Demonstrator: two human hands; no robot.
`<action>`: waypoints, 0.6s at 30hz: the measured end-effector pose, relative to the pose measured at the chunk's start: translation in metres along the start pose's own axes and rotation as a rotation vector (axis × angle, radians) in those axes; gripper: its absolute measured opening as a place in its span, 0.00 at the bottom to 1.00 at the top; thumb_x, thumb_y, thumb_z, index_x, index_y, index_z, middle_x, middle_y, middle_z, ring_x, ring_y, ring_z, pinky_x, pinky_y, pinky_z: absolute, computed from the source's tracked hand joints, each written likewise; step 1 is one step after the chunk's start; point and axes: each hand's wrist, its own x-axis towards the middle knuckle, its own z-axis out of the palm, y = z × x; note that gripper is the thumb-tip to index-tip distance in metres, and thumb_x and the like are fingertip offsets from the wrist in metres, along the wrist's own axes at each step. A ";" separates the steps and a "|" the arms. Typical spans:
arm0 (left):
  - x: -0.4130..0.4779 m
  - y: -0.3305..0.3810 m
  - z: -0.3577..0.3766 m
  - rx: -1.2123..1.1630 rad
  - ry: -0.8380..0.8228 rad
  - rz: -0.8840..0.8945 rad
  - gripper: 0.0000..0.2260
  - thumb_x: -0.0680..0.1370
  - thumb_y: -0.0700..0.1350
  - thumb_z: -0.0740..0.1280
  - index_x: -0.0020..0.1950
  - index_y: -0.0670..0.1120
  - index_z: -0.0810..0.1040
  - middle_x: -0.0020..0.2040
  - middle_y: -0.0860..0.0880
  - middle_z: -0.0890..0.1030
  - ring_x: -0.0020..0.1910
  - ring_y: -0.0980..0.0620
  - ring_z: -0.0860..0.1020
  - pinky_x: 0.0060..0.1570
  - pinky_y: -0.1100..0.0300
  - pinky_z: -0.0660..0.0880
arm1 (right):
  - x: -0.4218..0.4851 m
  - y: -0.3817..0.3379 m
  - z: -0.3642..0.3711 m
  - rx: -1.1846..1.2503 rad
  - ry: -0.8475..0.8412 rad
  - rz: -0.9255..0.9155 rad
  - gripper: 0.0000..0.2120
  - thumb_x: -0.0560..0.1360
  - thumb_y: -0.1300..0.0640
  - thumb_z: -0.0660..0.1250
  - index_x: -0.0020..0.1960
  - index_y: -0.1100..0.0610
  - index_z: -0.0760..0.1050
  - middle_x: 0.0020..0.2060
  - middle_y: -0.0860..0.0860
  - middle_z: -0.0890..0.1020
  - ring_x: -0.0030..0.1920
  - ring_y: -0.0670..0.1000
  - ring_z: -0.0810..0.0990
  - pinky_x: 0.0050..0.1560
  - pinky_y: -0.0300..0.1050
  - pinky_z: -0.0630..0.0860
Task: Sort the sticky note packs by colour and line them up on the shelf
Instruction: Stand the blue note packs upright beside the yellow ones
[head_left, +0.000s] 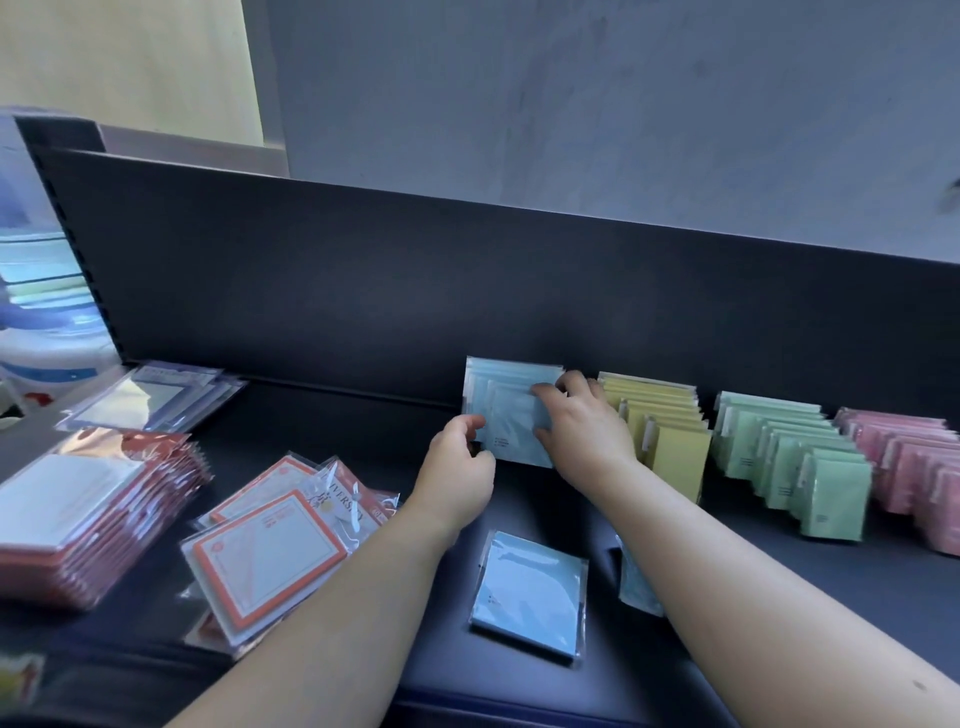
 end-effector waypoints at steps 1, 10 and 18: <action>0.000 -0.001 0.000 0.013 -0.011 0.004 0.21 0.79 0.36 0.59 0.71 0.48 0.68 0.68 0.49 0.71 0.64 0.53 0.71 0.56 0.63 0.66 | -0.002 0.000 0.000 -0.021 0.005 -0.021 0.24 0.77 0.54 0.63 0.72 0.50 0.64 0.66 0.54 0.66 0.65 0.56 0.64 0.58 0.49 0.70; -0.003 0.001 0.001 0.094 -0.005 0.045 0.17 0.79 0.37 0.58 0.67 0.47 0.71 0.62 0.47 0.75 0.59 0.50 0.74 0.55 0.61 0.68 | -0.057 -0.008 -0.043 0.108 -0.415 -0.125 0.21 0.73 0.43 0.67 0.60 0.55 0.77 0.53 0.51 0.79 0.55 0.52 0.77 0.55 0.46 0.74; -0.012 0.008 0.001 0.194 -0.144 0.052 0.11 0.80 0.44 0.63 0.62 0.49 0.73 0.53 0.51 0.78 0.48 0.54 0.76 0.45 0.63 0.71 | -0.093 -0.014 -0.047 0.051 -0.695 -0.202 0.37 0.63 0.36 0.74 0.64 0.53 0.67 0.57 0.50 0.69 0.59 0.53 0.69 0.60 0.53 0.72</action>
